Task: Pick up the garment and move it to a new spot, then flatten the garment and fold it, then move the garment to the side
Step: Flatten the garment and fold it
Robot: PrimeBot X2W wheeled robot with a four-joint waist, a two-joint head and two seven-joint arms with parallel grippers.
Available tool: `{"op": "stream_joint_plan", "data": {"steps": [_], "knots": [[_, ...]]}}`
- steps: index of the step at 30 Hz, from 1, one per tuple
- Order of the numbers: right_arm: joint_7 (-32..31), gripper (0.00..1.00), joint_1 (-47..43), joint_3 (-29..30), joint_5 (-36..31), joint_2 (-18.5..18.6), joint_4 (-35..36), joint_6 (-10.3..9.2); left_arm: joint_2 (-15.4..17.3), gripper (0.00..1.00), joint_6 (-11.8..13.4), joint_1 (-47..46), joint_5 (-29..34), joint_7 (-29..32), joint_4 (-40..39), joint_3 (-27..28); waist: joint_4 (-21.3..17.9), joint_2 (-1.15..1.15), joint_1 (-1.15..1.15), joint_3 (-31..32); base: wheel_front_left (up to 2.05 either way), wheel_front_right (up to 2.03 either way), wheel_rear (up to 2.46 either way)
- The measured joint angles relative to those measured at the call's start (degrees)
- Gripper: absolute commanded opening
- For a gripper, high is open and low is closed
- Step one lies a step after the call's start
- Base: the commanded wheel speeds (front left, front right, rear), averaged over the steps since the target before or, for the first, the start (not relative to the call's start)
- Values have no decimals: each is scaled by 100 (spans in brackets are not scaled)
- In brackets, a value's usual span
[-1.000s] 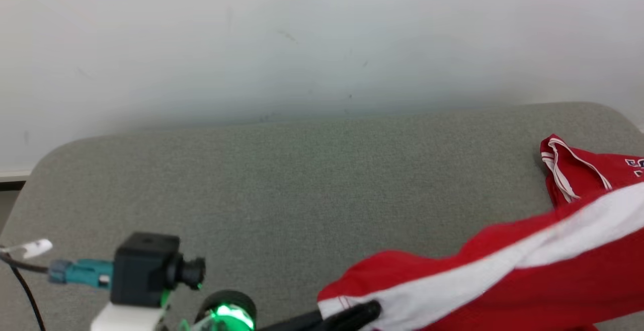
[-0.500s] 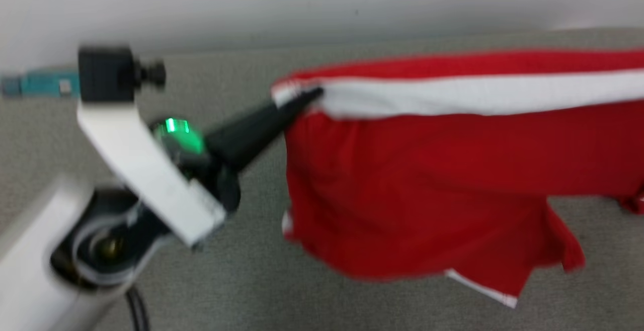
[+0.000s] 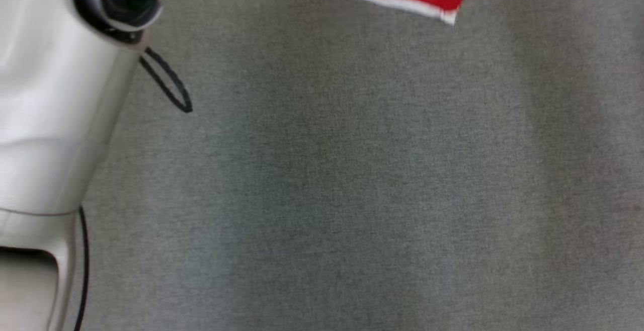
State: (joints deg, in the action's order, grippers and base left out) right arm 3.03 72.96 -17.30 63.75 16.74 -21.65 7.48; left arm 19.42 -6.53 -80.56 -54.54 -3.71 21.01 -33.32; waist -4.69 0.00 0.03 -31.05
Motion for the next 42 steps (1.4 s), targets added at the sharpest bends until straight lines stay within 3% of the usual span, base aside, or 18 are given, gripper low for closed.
{"op": "stream_joint_plan", "data": {"steps": [4,7,14,26,33,42], "knots": [[256,0,-295,-7,-158,-137,-48,-1,-208,0,-65,32,111,-722,461,-313,-36,0,0,-268,0,0,0],[369,0,-1251,-207,-125,-114,265,-1,-246,0,-77,661,-20,-951,366,-808,-32,0,0,-281,0,0,0],[608,0,-3691,-483,223,570,1262,-1,207,0,-78,2466,-344,-1116,-345,-1671,41,0,-3,75,0,0,0],[457,0,-6619,-845,360,1626,2394,-1,598,0,-79,5477,-269,-1136,-1466,-1475,82,0,-4,1195,0,0,0],[301,0,-7937,-672,515,1956,2738,-1,895,0,266,6832,-404,-1140,-2141,-1454,64,0,-5,1835,0,0,0],[-5,0,-9240,-337,639,2259,3182,0,999,0,610,7998,-611,-1140,-2771,-1601,143,0,-5,2479,0,0,0]]}}
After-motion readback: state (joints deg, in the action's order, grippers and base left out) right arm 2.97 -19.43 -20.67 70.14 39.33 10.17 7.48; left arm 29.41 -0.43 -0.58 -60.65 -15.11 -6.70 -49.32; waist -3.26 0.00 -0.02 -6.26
